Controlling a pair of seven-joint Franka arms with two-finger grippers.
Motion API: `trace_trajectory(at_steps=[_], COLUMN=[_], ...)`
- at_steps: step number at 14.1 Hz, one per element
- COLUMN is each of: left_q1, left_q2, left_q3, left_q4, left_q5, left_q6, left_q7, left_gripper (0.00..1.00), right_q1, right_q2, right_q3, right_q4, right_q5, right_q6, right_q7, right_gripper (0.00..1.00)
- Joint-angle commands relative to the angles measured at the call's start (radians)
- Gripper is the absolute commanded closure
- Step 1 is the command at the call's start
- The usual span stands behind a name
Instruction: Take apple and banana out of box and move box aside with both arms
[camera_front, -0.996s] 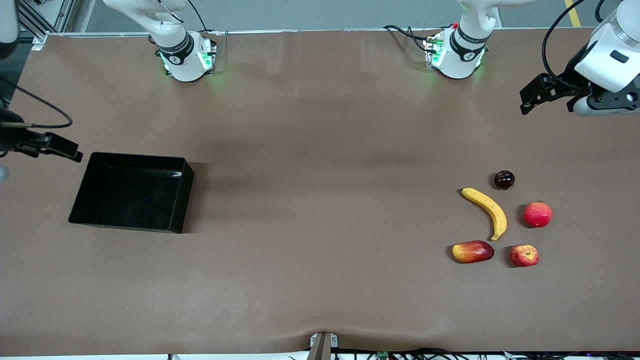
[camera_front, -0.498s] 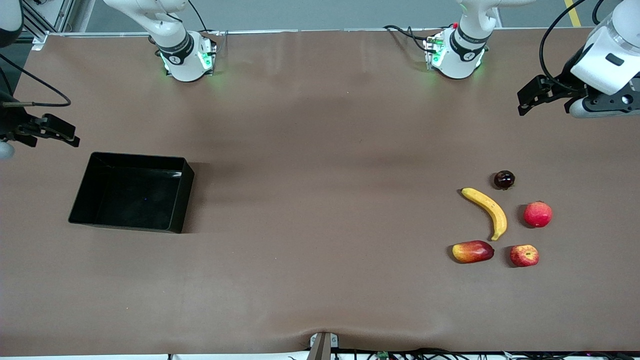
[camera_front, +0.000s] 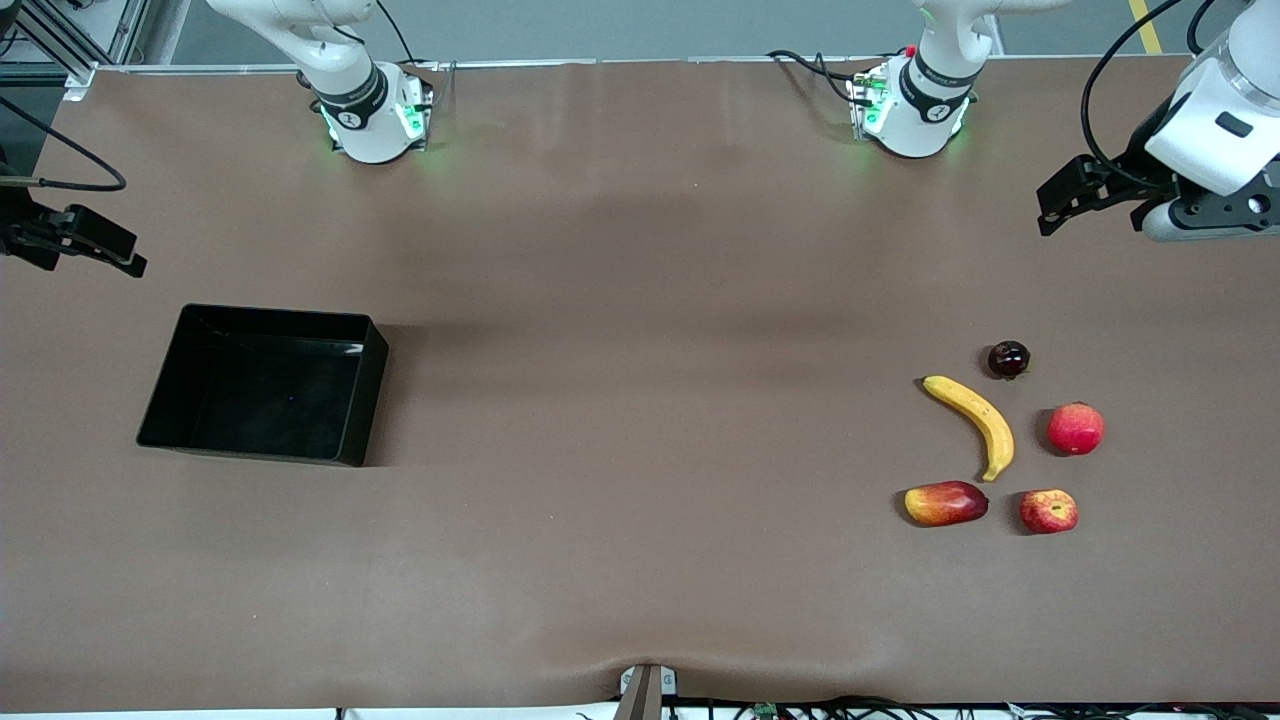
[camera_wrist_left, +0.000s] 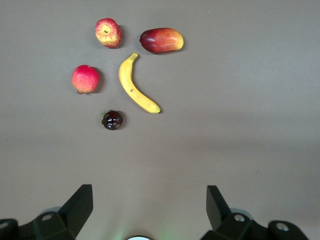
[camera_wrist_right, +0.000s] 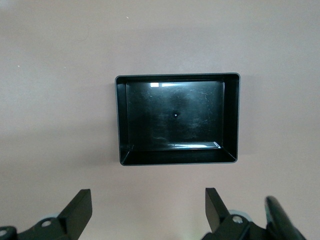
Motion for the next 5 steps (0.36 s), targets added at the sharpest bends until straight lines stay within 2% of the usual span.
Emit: trace_trajectory(at_steps=[1,5], left_q1=[-0.001,-0.006], left_q2=[0.021,0.024], left_q3=[-0.003,-0.004], left_q4=[0.035,0.043], left_q5=[0.011,0.011], left_q6=[-0.005,-0.004], left_q7=[0.011,0.008], left_gripper=[0.00,0.00], right_q1=[0.009,0.003], right_q2=[-0.010,-0.010], right_q3=[0.001,-0.001], right_q4=[0.015,0.016], right_q5=[0.014,0.015], right_q6=[-0.012,-0.012], right_q7=[0.018,-0.046], right_gripper=[0.00,0.00])
